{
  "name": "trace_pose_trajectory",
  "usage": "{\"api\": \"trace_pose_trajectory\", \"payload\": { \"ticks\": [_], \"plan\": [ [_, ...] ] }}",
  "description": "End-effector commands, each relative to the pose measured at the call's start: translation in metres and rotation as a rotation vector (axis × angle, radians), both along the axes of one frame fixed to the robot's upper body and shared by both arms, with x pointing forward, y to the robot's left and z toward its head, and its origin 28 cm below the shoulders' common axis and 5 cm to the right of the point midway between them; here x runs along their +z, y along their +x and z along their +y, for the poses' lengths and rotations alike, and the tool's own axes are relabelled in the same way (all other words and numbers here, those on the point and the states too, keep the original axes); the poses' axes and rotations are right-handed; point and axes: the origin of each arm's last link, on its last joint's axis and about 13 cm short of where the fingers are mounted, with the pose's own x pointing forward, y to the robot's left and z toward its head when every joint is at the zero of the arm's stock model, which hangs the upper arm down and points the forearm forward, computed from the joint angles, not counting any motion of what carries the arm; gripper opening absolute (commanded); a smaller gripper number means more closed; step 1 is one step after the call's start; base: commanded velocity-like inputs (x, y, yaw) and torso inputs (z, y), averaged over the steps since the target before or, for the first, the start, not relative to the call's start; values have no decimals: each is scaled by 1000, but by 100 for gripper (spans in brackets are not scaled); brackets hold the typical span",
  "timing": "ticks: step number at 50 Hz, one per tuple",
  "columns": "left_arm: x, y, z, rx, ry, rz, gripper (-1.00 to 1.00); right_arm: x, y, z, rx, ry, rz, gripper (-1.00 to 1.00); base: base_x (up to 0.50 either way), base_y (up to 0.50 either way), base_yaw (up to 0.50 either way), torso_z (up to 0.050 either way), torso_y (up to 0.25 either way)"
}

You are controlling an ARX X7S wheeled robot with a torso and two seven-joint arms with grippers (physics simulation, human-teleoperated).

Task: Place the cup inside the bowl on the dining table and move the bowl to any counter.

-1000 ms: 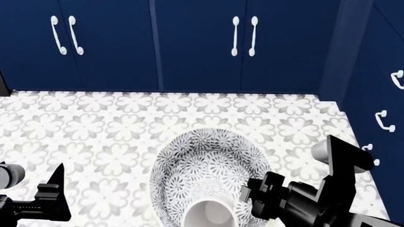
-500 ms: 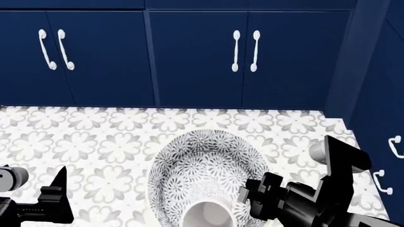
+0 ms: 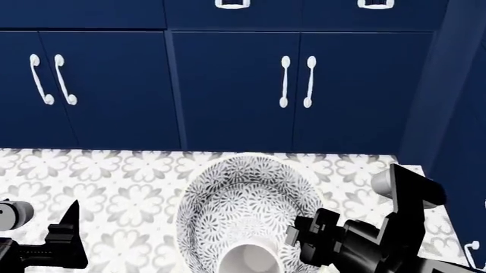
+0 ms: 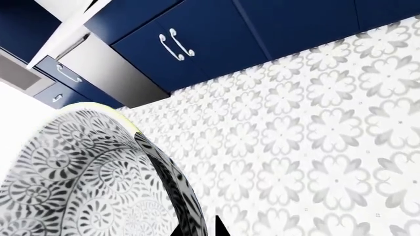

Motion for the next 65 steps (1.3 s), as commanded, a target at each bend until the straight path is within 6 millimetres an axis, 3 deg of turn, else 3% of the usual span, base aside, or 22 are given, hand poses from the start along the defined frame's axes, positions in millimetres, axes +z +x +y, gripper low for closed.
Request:
{"api": "trace_pose_trajectory", "payload": {
  "ticks": [1, 56, 65],
  "plan": [
    [-1, 0, 0, 3, -2, 0, 100, 3, -1, 1, 0, 15, -7, -100, 500, -5, 0, 0, 0],
    [-1, 1, -2, -1, 4, 3, 100, 2, -2, 3, 8, 30, -6, -100, 500, -5, 0, 0, 1],
    [-1, 1, -2, 0, 4, 3, 100, 13, -2, 2, 7, 33, -21, -100, 500, -6, 0, 0, 1]
  ]
}}
